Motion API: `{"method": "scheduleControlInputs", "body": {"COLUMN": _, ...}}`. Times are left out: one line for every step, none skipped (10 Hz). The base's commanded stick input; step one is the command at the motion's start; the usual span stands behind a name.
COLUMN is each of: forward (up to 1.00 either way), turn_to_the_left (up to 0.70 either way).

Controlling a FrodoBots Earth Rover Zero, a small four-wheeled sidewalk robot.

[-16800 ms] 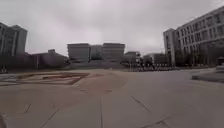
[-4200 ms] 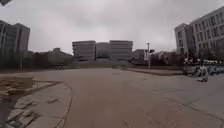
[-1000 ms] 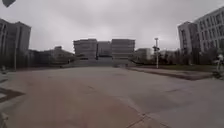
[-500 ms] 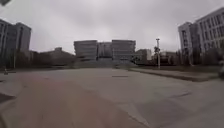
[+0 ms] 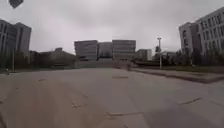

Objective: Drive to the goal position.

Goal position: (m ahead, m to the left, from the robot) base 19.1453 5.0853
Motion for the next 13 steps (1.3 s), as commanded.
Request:
{"method": "scheduleControlInputs", "body": {"forward": 0.7, "turn_to_the_left": 0.0}}
{"method": "scheduleControlInputs", "body": {"forward": 0.7, "turn_to_the_left": 0.0}}
{"method": "scheduleControlInputs", "body": {"forward": 0.7, "turn_to_the_left": 0.0}}
{"method": "scheduleControlInputs", "body": {"forward": 0.7, "turn_to_the_left": 0.0}}
{"method": "scheduleControlInputs", "body": {"forward": 0.7, "turn_to_the_left": 0.0}}
{"method": "scheduleControlInputs", "body": {"forward": 0.7, "turn_to_the_left": 0.0}}
{"method": "scheduleControlInputs", "body": {"forward": 0.7, "turn_to_the_left": 0.0}}
{"method": "scheduleControlInputs", "body": {"forward": 0.7, "turn_to_the_left": 0.0}}
{"method": "scheduleControlInputs", "body": {"forward": 0.7, "turn_to_the_left": 0.0}}
{"method": "scheduleControlInputs", "body": {"forward": 0.7, "turn_to_the_left": 0.0}}
{"method": "scheduleControlInputs", "body": {"forward": 0.7, "turn_to_the_left": 0.0}}
{"method": "scheduleControlInputs", "body": {"forward": 0.7, "turn_to_the_left": 0.0}}
{"method": "scheduleControlInputs", "body": {"forward": 0.7, "turn_to_the_left": 0.0}}
